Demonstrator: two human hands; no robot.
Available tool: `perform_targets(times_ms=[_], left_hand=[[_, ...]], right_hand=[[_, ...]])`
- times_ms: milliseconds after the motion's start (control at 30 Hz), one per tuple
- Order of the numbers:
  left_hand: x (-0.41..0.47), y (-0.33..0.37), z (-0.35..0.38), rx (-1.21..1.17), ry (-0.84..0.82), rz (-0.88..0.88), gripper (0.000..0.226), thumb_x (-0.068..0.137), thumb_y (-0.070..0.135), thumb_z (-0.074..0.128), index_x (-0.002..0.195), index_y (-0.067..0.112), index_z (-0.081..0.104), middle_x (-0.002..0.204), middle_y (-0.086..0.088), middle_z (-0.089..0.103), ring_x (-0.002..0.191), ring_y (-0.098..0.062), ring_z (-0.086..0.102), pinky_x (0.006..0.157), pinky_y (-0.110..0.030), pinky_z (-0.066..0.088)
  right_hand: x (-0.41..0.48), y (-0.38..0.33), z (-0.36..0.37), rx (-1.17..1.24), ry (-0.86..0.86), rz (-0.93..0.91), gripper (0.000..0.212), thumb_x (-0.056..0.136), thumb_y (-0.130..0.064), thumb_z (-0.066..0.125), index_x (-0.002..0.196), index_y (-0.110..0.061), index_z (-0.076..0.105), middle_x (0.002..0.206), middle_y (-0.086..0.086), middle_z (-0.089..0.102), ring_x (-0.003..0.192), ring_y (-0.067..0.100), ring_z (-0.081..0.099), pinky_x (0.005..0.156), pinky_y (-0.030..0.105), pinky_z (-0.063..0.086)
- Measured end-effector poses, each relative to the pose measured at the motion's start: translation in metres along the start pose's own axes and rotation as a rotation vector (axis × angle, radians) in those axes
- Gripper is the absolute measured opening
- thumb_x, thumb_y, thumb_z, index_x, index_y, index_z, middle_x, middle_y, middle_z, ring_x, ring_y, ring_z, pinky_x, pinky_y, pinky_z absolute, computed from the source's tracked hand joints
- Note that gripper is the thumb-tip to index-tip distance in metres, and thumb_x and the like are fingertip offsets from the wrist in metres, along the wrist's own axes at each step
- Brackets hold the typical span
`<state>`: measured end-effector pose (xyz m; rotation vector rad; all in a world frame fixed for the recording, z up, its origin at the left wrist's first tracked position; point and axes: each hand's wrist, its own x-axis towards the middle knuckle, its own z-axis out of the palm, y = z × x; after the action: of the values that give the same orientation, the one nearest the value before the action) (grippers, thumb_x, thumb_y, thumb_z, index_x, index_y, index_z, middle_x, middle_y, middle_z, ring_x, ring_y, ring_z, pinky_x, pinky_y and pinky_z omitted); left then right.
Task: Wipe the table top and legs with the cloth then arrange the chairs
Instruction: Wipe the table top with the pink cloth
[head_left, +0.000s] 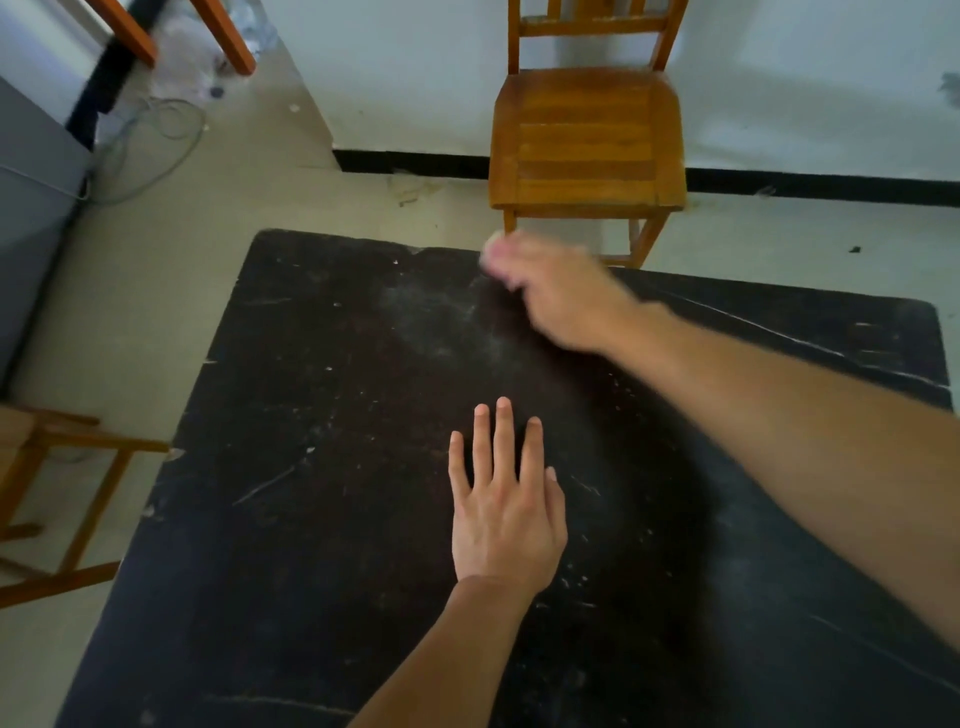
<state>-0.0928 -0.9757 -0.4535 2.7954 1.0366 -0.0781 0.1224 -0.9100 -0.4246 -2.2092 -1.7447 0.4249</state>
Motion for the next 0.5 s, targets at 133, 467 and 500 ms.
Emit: perform_targets(times_ms=[133, 467, 500], left_hand=[[0.0, 0.0, -0.001, -0.007, -0.005, 0.011, 0.05, 0.096, 0.038, 0.029, 0.141, 0.018, 0.04, 0.155, -0.012, 0.027, 0.145, -0.03, 0.019, 0.114, -0.052, 0.019], [-0.001, -0.001, 0.0, -0.032, -0.009, 0.003, 0.05, 0.097, 0.038, 0.032, 0.14, 0.017, 0.045, 0.153, -0.013, 0.031, 0.144, -0.032, 0.023, 0.114, -0.052, 0.021], [-0.001, -0.002, 0.0, -0.035, -0.013, 0.004, 0.05, 0.096, 0.037, 0.031, 0.14, 0.017, 0.045, 0.153, -0.013, 0.031, 0.144, -0.032, 0.022, 0.114, -0.052, 0.02]], right_hand=[[-0.001, -0.029, 0.02, 0.032, -0.087, -0.162, 0.047, 0.1, -0.006, 0.035, 0.14, -0.024, 0.051, 0.155, -0.004, 0.036, 0.147, 0.014, 0.023, 0.119, 0.049, 0.011], [-0.076, 0.081, -0.03, -0.193, 0.137, 0.606, 0.028, 0.098, -0.007, 0.047, 0.124, -0.011, 0.057, 0.123, 0.013, 0.059, 0.11, 0.028, 0.057, 0.096, 0.045, 0.047], [-0.089, 0.078, -0.025, -0.177, 0.167, 0.637, 0.036, 0.096, -0.005, 0.05, 0.131, -0.012, 0.055, 0.132, 0.013, 0.055, 0.122, 0.029, 0.052, 0.106, 0.049, 0.042]])
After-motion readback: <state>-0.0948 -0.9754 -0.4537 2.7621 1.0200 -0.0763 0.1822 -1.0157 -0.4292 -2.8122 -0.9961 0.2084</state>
